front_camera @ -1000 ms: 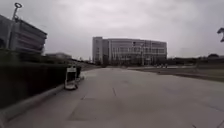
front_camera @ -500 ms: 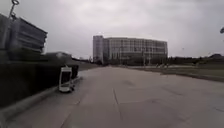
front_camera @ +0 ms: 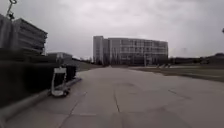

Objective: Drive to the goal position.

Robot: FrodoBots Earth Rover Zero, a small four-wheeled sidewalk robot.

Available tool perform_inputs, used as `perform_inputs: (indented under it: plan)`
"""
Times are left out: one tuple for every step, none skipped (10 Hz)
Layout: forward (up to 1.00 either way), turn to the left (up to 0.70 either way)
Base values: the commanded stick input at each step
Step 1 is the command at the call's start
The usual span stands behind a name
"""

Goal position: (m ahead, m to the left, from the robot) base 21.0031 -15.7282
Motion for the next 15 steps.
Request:
perform_inputs:
  plan:
    - [0.70, 0.00]
    - [0.70, 0.00]
    - [0.70, 0.00]
    - [0.70, 0.00]
    - [0.70, 0.00]
    - [0.70, 0.00]
    - [0.70, 0.00]
    - [0.70, 0.00]
    - [0.70, 0.00]
    - [0.70, 0.00]
    - [0.70, 0.00]
    - [0.70, 0.00]
    - [0.70, 0.00]
    - [0.70, 0.00]
    - [0.70, 0.00]
